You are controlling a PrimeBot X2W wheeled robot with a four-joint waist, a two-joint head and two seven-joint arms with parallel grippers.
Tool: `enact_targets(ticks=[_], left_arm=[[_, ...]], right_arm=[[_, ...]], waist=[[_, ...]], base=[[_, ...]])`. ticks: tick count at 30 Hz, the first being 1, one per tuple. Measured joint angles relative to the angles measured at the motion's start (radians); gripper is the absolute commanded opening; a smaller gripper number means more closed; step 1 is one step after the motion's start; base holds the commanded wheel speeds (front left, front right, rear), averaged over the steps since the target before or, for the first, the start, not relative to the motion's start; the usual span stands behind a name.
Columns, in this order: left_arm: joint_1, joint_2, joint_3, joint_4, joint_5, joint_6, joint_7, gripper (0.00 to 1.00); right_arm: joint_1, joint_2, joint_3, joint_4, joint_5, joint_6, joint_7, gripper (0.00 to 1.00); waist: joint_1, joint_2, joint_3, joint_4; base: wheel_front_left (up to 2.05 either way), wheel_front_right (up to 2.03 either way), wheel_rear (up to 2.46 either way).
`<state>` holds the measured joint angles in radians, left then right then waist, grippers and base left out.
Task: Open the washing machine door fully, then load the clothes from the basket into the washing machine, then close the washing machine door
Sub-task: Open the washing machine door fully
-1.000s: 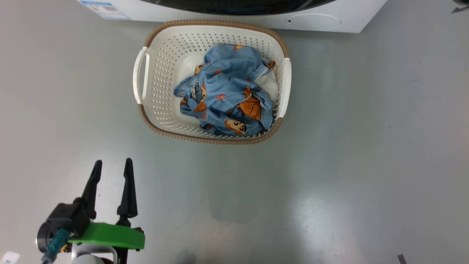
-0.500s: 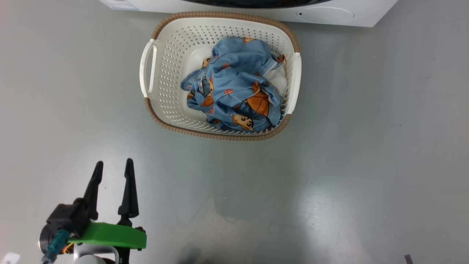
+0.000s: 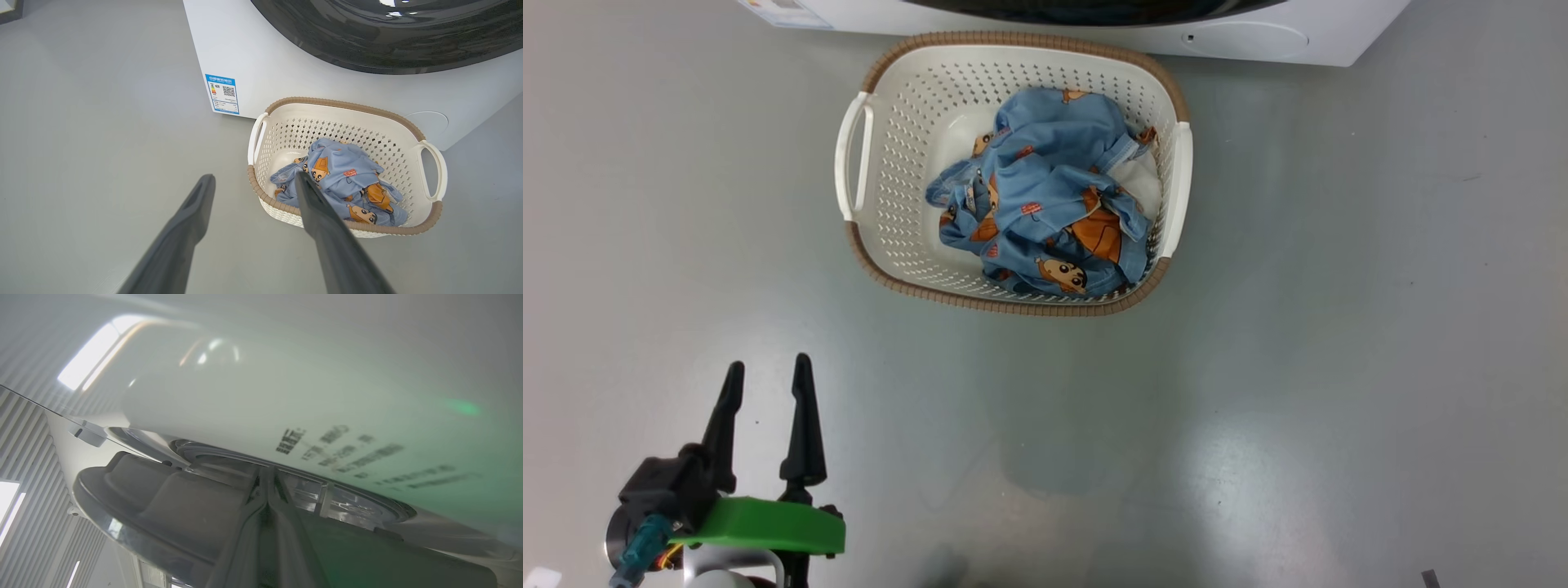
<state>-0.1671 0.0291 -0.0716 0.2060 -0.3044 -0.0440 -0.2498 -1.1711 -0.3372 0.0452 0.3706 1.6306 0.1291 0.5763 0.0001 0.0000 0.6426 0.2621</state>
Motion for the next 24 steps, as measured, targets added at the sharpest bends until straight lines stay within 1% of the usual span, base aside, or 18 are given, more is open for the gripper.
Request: enact_targets(ticks=[8, 14, 19, 24], left_arm=[[0.007, 0.0, 0.007, -0.002, 0.0, 0.0, 0.0, 1.0], [0.02, 0.0, 0.009, -0.005, -0.002, 0.0, 0.0, 1.0], [0.021, 0.0, 0.013, -0.006, -0.002, 0.0, 0.0, 1.0], [0.021, 0.0, 0.021, -0.006, -0.002, 0.002, 0.0, 1.0]], right_arm=[[0.0, 0.002, -0.001, 0.03, 0.008, 0.0, 0.06, 0.0], [0.001, 0.009, 0.004, 0.028, 0.001, 0.0, 0.093, 0.0], [0.007, 0.016, 0.016, 0.004, -0.018, 0.0, 0.129, 0.0], [0.03, 0.047, 0.044, -0.037, -0.017, 0.0, 0.175, 0.0]], waist=[[0.0, 0.0, -0.014, -0.001], [0.0, 0.0, -0.017, -0.005], [0.0, 0.0, -0.023, -0.011], [0.0, 0.0, -0.031, -0.022]], base=[[0.0, 0.0, 0.0], [0.0, 0.0, 0.0], [0.0, 0.0, 0.0], [0.0, 0.0, 0.0]])
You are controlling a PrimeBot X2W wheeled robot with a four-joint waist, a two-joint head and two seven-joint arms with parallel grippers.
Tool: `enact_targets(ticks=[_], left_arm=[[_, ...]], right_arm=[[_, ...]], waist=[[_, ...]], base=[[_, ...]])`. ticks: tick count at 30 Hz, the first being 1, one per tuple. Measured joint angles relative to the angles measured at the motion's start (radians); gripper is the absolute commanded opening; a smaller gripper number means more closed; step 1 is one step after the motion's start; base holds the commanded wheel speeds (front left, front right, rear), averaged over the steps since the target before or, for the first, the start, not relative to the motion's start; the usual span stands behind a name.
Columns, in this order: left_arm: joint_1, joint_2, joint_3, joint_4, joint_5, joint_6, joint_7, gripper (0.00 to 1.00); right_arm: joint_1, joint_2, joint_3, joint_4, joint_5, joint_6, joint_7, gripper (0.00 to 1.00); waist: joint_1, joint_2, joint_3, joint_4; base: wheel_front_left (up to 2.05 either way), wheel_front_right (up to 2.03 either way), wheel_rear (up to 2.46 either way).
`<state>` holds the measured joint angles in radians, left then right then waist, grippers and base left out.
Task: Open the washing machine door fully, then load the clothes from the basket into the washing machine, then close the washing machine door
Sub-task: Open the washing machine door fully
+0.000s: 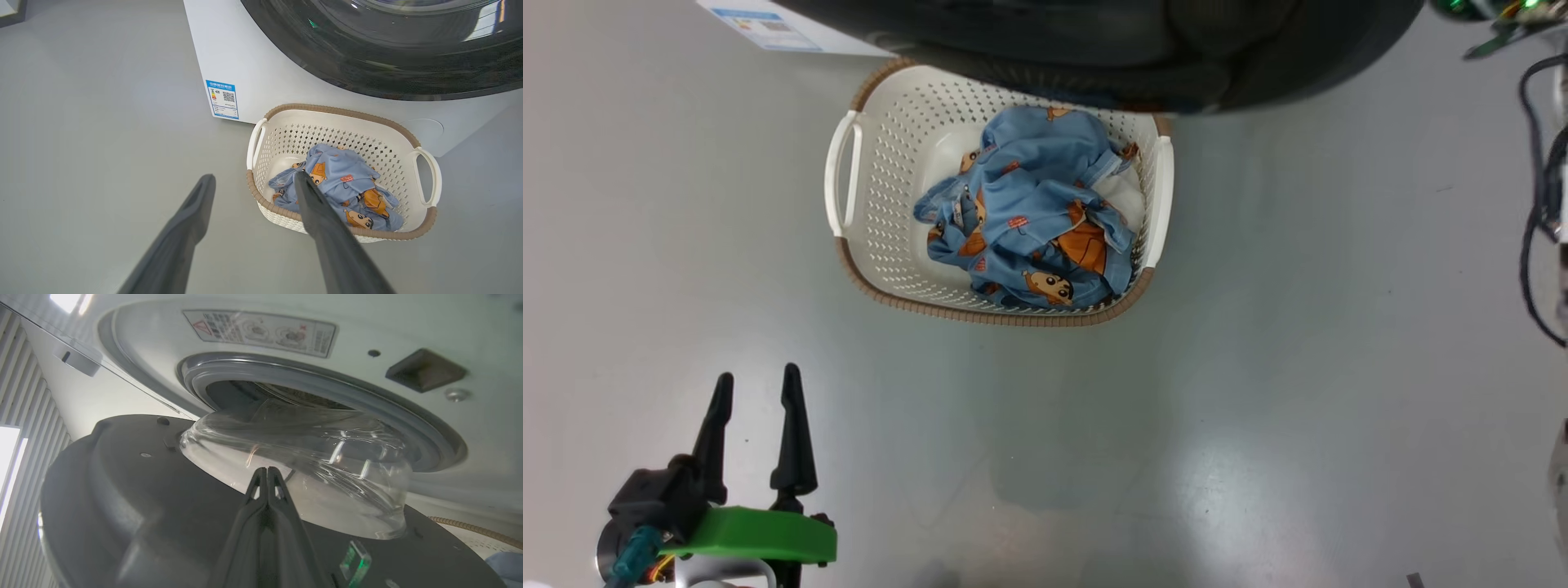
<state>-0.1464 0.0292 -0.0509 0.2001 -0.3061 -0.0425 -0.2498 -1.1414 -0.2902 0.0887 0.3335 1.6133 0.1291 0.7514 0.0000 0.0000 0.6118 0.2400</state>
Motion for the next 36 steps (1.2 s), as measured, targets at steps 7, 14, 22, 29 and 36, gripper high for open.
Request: enact_targets(ticks=[7, 14, 22, 29, 36], left_arm=[[0.0, 0.0, 0.017, 0.0, 0.0, 0.004, 0.0, 1.0], [-0.001, 0.0, 0.026, 0.004, -0.006, 0.004, 0.0, 1.0], [0.001, 0.0, 0.039, 0.02, -0.035, 0.007, 0.0, 1.0], [0.022, 0.001, 0.033, 0.034, -0.049, 0.013, 0.0, 1.0], [0.025, 0.001, 0.012, 0.04, -0.065, 0.021, -0.003, 1.0]], right_arm=[[0.07, 0.031, 0.045, -0.062, 0.0, 0.0, 0.07, 0.0], [0.165, 0.083, 0.117, -0.112, 0.002, 0.0, 0.136, 0.0], [0.281, 0.147, 0.195, -0.135, 0.003, 0.0, 0.176, 0.0], [0.385, 0.195, 0.258, -0.115, 0.036, 0.0, 0.169, 0.0], [0.455, 0.202, 0.333, -0.101, 0.112, 0.0, 0.09, 0.0]], waist=[[0.0, 0.0, -0.024, -0.018], [0.0, 0.0, -0.063, -0.037], [0.0, 0.0, -0.134, -0.057], [0.0, 0.0, -0.209, -0.063], [0.0, 0.0, -0.271, -0.048]], base=[[0.0, 0.0, 0.0], [0.0, 0.0, 0.0], [0.0, 0.0, 0.0], [0.0, 0.0, 0.0], [0.0, 0.0, 0.0]])
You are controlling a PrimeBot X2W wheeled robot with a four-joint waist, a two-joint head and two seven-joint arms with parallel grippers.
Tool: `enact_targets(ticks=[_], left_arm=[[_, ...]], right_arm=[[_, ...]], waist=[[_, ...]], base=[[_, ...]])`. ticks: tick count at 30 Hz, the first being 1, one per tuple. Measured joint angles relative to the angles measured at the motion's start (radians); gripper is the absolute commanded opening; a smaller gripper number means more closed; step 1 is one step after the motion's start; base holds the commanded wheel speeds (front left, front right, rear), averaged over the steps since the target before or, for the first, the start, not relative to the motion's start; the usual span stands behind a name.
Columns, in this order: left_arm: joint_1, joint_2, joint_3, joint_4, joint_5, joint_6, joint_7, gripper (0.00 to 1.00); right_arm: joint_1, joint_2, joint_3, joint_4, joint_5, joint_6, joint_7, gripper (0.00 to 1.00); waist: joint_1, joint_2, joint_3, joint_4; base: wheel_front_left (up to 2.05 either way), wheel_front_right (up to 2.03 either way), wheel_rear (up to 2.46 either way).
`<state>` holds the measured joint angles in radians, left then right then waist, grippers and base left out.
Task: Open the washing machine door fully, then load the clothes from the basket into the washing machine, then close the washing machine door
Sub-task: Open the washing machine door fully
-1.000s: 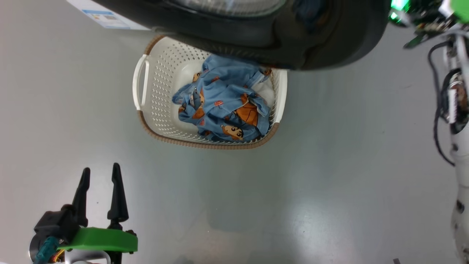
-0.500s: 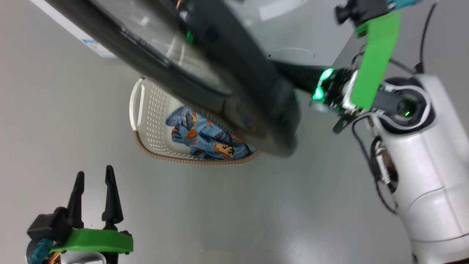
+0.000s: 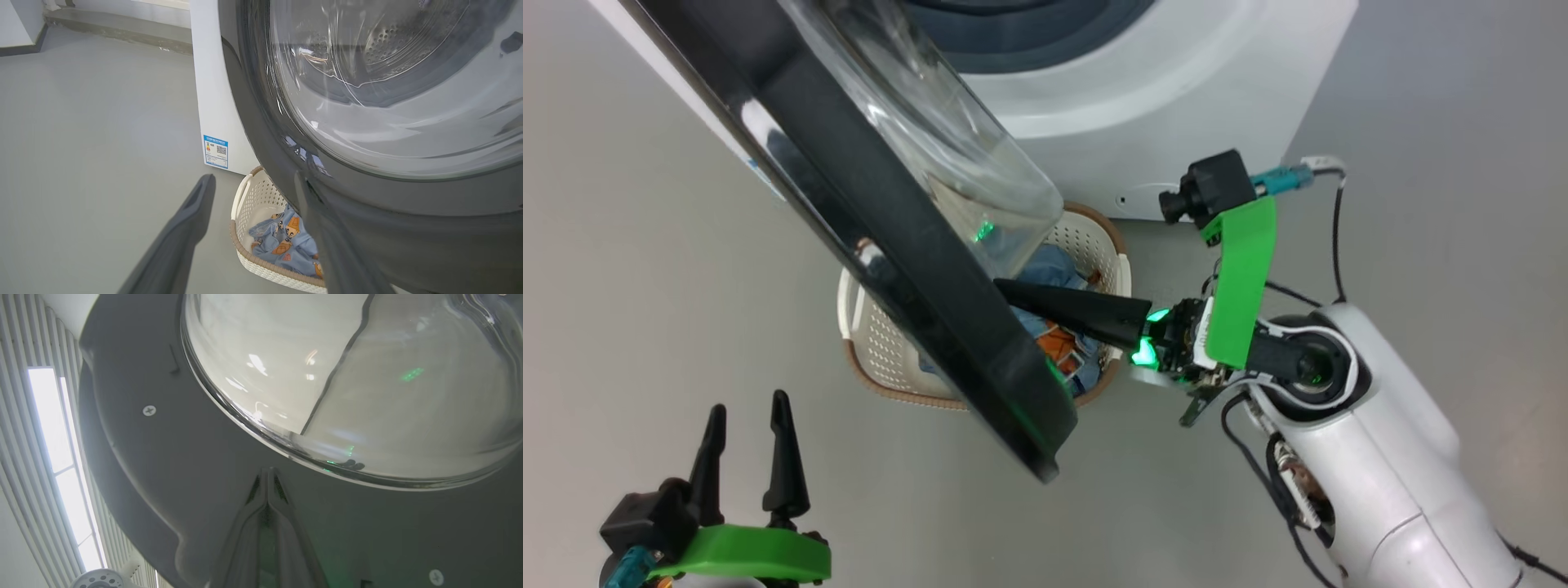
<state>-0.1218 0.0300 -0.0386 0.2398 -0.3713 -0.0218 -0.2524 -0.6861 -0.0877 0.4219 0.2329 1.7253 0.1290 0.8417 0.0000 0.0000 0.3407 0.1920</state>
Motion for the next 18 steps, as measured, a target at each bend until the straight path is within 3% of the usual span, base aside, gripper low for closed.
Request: enact_targets(ticks=[5, 18], left_arm=[[0.015, 0.0, -0.02, 0.0, -0.018, 0.009, 0.0, 1.0], [0.02, 0.0, -0.051, -0.003, -0.049, 0.019, 0.0, 1.0]], right_arm=[[0.011, 0.0, 0.071, 0.006, 0.069, 0.0, -0.084, 0.0], [0.018, -0.002, 0.218, 0.041, 0.109, 0.0, -0.218, 0.0]], waist=[[0.0, 0.0, -0.021, 0.03], [0.0, 0.0, -0.07, 0.092]], base=[[0.0, 0.0, 0.0], [0.0, 0.0, 0.0]])
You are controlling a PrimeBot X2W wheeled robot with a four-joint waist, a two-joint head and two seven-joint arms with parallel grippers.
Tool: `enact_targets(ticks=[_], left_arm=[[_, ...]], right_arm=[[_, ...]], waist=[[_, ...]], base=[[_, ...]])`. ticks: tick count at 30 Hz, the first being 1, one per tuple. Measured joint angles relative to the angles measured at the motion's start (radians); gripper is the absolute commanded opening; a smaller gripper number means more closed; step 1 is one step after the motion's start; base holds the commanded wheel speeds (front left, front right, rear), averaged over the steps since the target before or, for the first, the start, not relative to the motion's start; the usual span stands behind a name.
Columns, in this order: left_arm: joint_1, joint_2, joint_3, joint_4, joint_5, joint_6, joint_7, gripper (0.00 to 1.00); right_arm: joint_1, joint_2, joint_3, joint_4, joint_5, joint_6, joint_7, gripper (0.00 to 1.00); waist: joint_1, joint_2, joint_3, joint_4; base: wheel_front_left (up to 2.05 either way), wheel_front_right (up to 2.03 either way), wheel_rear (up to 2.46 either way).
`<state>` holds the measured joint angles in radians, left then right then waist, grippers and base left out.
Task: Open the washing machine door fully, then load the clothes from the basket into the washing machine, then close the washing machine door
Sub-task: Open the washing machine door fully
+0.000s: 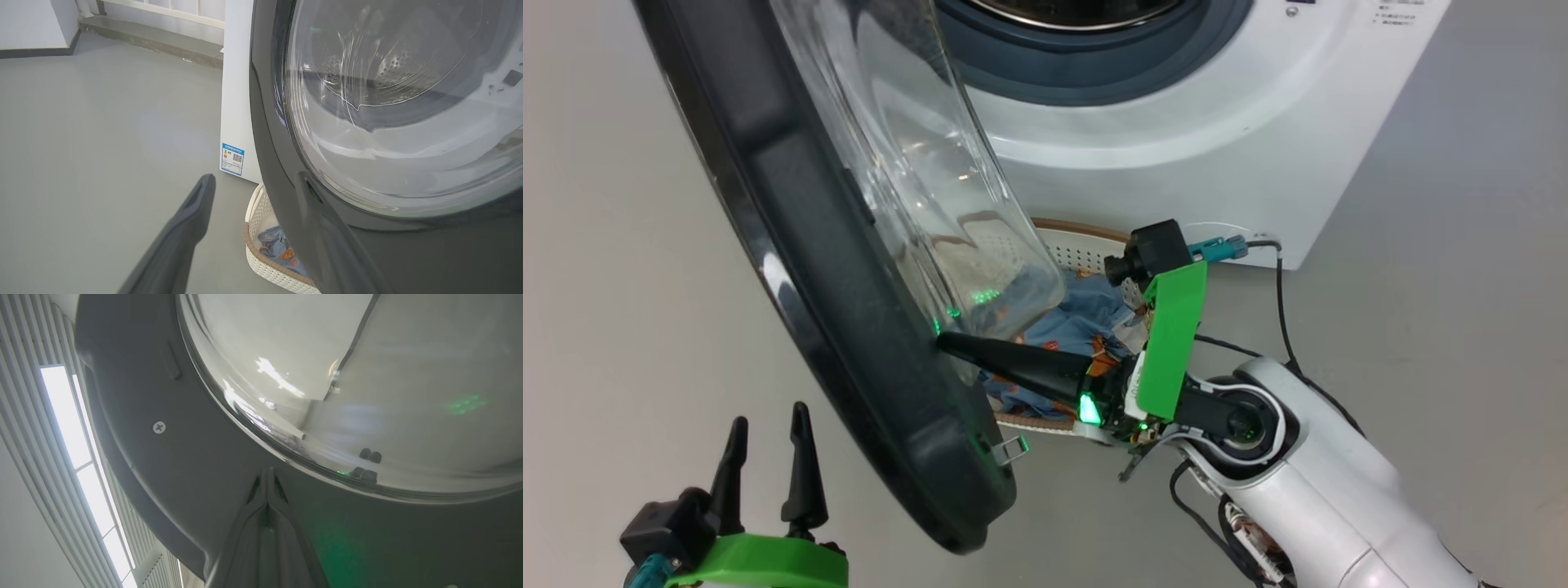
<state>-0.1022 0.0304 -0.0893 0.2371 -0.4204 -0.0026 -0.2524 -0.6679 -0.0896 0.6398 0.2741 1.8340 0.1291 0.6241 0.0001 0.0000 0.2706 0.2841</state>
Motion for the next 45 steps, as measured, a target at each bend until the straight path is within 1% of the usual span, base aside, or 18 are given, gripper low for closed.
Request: enact_targets(ticks=[4, 12, 22, 23, 24, 25, 26, 27, 29, 31, 34, 38, 41, 42, 45], left_arm=[[0.014, 0.0, -0.004, -0.003, -0.007, 0.008, 0.0, 1.0], [0.019, 0.0, -0.004, -0.003, -0.007, 0.008, 0.0, 1.0], [0.023, 0.0, 0.039, 0.009, 0.001, 0.007, 0.0, 1.0], [0.027, 0.0, 0.048, 0.01, 0.007, 0.007, 0.0, 1.0], [0.032, 0.0, 0.056, 0.011, 0.013, 0.007, 0.0, 1.0], [0.037, 0.0, 0.065, 0.012, 0.017, 0.006, 0.0, 1.0], [0.038, 0.0, 0.073, 0.015, 0.023, 0.005, 0.0, 1.0], [0.038, 0.0, 0.082, 0.015, 0.025, 0.0, 0.0, 1.0], [0.038, 0.0, 0.101, 0.016, 0.029, -0.002, 0.0, 1.0], [0.038, 0.0, 0.121, 0.016, 0.037, -0.002, 0.0, 1.0], [0.038, 0.0, 0.145, 0.016, 0.055, -0.008, 0.0, 1.0], [0.042, 0.0, 0.173, 0.018, 0.07, -0.021, 0.0, 1.0], [0.061, 0.0, 0.189, 0.023, 0.084, -0.024, 0.0, 1.0], [0.067, 0.0, 0.192, 0.025, 0.086, -0.027, 0.0, 1.0], [0.076, 0.0, 0.192, 0.027, 0.088, -0.029, 0.0, 1.0]], right_arm=[[0.01, 0.001, 0.036, 0.002, 0.025, 0.0, -0.03, 0.0], [0.012, 0.001, 0.086, 0.013, 0.041, 0.0, -0.073, 0.0], [0.035, 0.006, 0.083, 0.026, 0.048, 0.0, -0.134, 0.0], [0.042, 0.007, 0.078, 0.025, 0.036, 0.0, -0.142, 0.08], [0.049, 0.008, 0.064, 0.019, 0.021, 0.0, -0.147, 0.24], [0.055, 0.008, 0.05, 0.013, 0.003, 0.0, -0.159, 0.45], [0.06, 0.009, 0.032, 0.002, -0.04, 0.0, -0.181, 0.84], [0.066, 0.01, 0.008, -0.012, -0.083, 0.0, -0.212, 1.0], [0.084, 0.003, -0.03, -0.045, -0.165, 0.0, -0.261, 1.0], [0.114, -0.015, -0.065, -0.072, -0.239, 0.0, -0.334, 1.0], [0.161, -0.069, -0.101, -0.104, -0.321, 0.0, -0.458, 1.0], [0.197, -0.151, -0.099, -0.132, -0.426, 0.0, -0.638, 1.0], [0.218, -0.214, -0.079, -0.114, -0.497, 0.0, -0.797, 1.0], [0.225, -0.236, -0.07, -0.097, -0.519, 0.0, -0.833, 1.0], [0.271, -0.291, -0.086, -0.055, -0.574, 0.0, -0.873, 1.0]], waist=[[0.0, 0.0, -0.014, 0.014], [0.0, 0.0, -0.033, 0.027], [0.0, 0.0, -0.067, 0.009], [0.0, 0.0, -0.071, 0.004], [0.0, 0.0, -0.075, -0.001], [0.0, 0.0, -0.079, -0.007], [0.0, -0.0001, -0.084, -0.013], [0.0, -0.0001, -0.089, -0.018], [0.0, 0.0, -0.098, -0.03], [0.0, 0.0, -0.106, -0.044], [0.0, 0.0, -0.117, -0.067], [0.0, 0.0, -0.132, -0.105], [0.0, 0.0, -0.144, -0.135], [0.0, 0.0, -0.149, -0.145], [0.0, 0.0, -0.168, -0.166]], base=[[0.0, 0.0, 0.0], [0.0, 0.0, 0.0], [0.0, 0.0, 0.0], [0.0, 0.0, 0.0], [0.0, 0.0, 0.0], [0.0, 0.0, 0.0], [0.0, 0.0, 0.0], [0.0, 0.0, 0.0], [0.0, 0.0, 0.0], [0.0, 0.0, 0.0], [0.0, 0.0, 0.0], [0.0, 0.0, 0.0], [0.0, 0.0, 0.0], [0.0, 0.0, 0.0], [0.0, 0.0, 0.0]])
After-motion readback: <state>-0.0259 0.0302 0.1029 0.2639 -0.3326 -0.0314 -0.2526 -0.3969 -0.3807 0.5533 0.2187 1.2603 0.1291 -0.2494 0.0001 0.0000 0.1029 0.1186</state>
